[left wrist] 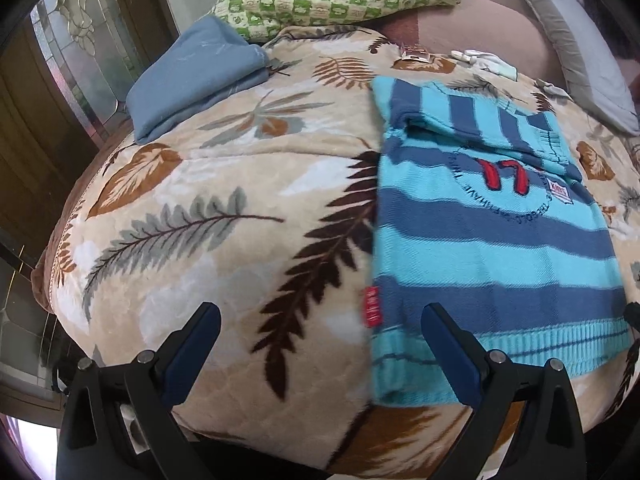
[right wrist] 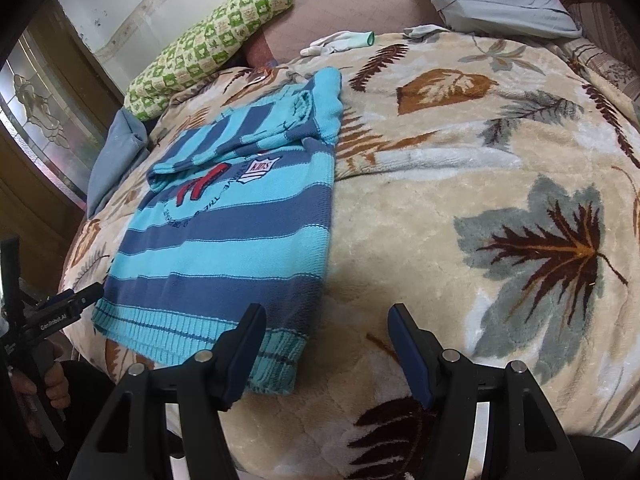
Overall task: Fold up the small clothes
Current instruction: 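Grasp the sweater hem with both grippers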
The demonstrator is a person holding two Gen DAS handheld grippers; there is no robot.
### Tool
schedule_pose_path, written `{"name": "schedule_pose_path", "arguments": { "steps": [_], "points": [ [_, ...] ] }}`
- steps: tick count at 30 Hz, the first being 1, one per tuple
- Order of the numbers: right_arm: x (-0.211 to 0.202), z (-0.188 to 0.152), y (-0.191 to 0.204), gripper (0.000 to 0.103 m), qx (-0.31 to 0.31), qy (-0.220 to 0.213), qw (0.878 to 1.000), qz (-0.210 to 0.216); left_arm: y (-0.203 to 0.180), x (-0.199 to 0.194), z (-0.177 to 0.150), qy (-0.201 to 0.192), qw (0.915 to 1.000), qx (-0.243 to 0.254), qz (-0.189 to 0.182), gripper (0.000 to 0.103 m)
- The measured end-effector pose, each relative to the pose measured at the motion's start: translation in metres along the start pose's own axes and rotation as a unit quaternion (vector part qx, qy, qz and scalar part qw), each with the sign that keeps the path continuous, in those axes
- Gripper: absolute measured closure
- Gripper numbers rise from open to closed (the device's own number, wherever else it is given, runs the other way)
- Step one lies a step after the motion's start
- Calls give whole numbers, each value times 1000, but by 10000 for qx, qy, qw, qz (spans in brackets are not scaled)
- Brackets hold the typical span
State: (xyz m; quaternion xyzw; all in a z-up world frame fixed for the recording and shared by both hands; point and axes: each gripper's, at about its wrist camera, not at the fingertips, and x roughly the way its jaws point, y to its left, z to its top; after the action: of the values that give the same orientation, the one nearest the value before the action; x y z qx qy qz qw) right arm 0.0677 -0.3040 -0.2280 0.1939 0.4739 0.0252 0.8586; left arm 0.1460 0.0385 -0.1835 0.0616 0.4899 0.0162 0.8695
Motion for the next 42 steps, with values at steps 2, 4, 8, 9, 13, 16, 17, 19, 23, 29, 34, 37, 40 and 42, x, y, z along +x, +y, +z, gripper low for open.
{"name": "schedule_pose_path", "arguments": {
  "steps": [2,4,8,9,13,16,17,19,23,29,34,37,40,42],
  "points": [
    [3,0,2,36,-22,48,10000,62,7,1,-2,20,10000,-59,-50,3],
    [7,0,7,36,-64,104,9999,106,10,3,-3,86,9996,-118,-239,3],
    [10,-2,13,36,-218,99,9997,46,2,9,-5,259,9960,-145,-847,8],
    [10,-2,13,36,-241,95,9997,40,-3,9,-7,275,9948,-73,-974,14],
    [11,-3,10,36,-247,108,9995,143,-22,19,-10,498,9893,136,-1362,46],
    [12,-3,10,35,-252,119,9994,219,-28,17,-11,369,9886,256,-1438,56],
    [13,-4,9,35,-256,123,9993,255,-28,17,-11,372,9883,244,-1457,60],
    [13,-4,10,35,-267,125,9990,331,-28,18,-9,393,9869,221,-1549,66],
    [17,-7,19,36,-362,234,9965,716,-26,20,-6,424,9852,266,-1638,66],
    [19,-9,19,64,-404,259,9971,590,-23,22,-6,423,9828,62,-1799,61],
    [17,-11,23,81,-417,290,9948,882,-14,24,-5,399,9783,-89,-2033,91],
    [18,-11,31,84,-544,297,9930,1002,-10,28,-1,476,9719,-266,-2289,93],
    [26,-6,29,86,-323,451,9910,1217,-10,27,5,497,9691,-262,-2401,93],
    [30,-3,23,86,-17,554,9875,1473,-7,22,11,440,9654,-270,-2555,93]
  ]
}}
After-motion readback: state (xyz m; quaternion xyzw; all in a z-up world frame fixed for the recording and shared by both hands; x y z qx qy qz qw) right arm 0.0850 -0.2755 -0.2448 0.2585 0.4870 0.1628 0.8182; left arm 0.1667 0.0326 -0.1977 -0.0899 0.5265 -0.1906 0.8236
